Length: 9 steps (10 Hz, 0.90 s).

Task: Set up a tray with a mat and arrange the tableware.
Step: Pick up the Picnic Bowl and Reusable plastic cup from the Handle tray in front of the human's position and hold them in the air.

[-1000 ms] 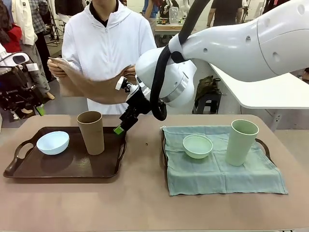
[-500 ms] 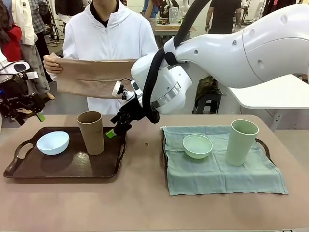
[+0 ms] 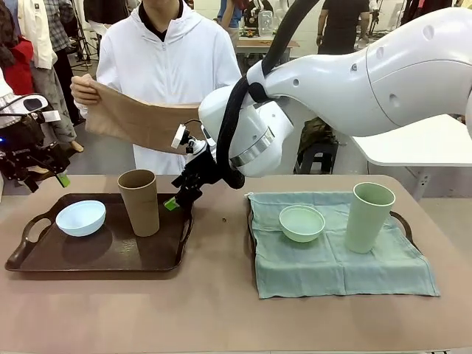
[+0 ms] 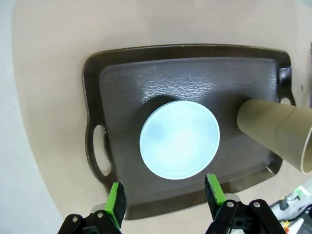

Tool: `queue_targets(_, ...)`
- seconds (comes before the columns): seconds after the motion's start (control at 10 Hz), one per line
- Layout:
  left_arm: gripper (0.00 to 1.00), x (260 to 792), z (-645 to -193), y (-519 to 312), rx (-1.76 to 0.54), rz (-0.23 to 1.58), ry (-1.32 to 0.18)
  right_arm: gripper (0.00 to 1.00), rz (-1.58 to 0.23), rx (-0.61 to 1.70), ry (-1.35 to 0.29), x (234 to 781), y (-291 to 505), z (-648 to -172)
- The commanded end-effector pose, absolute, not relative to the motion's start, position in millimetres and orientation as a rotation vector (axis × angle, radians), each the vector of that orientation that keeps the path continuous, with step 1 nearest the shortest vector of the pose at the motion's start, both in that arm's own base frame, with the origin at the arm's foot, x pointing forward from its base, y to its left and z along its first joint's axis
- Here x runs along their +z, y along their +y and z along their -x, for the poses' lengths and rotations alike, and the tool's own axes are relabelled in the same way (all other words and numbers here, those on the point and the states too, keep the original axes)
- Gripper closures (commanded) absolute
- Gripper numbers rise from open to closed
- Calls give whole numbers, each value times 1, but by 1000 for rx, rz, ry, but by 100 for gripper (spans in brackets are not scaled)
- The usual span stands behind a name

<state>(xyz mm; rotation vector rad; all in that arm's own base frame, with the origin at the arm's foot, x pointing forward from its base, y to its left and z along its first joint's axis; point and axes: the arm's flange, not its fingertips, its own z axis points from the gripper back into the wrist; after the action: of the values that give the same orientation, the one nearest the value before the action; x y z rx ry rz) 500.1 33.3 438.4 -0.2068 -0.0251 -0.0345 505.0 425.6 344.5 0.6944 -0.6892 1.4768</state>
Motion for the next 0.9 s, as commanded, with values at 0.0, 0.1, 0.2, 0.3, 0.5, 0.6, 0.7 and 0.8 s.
queue_targets(0.0, 14, 432, -496, 24, -29, 156, -55, 0, -745, 1522, -698, 339, 423, -516)
queue_targets(0.1, 14, 428, -497, 22, -31, 152, -55, 0, -753, 1522, -693, 334, 425, -517)
queue_targets(0.2, 14, 423, -500, 19, -32, 144, -59, 0, -754, 1518, -695, 327, 429, -519)
queue_targets(0.3, 14, 417, -503, 17, -30, 139, -60, 0, -758, 1508, -675, 319, 435, -520)
queue_targets(0.5, 14, 408, -510, 14, -27, 150, -63, 0, -768, 1509, -669, 306, 449, -516)
queue_targets(0.6, 14, 402, -517, 12, -33, 147, -53, 0, -758, 1513, -662, 302, 458, -515)
queue_targets(0.7, 14, 397, -520, 14, -37, 136, -53, 0, -761, 1512, -669, 301, 464, -514)
queue_targets(0.8, 14, 388, -524, 16, -47, 127, -39, 0, -769, 1518, -668, 299, 466, -514)
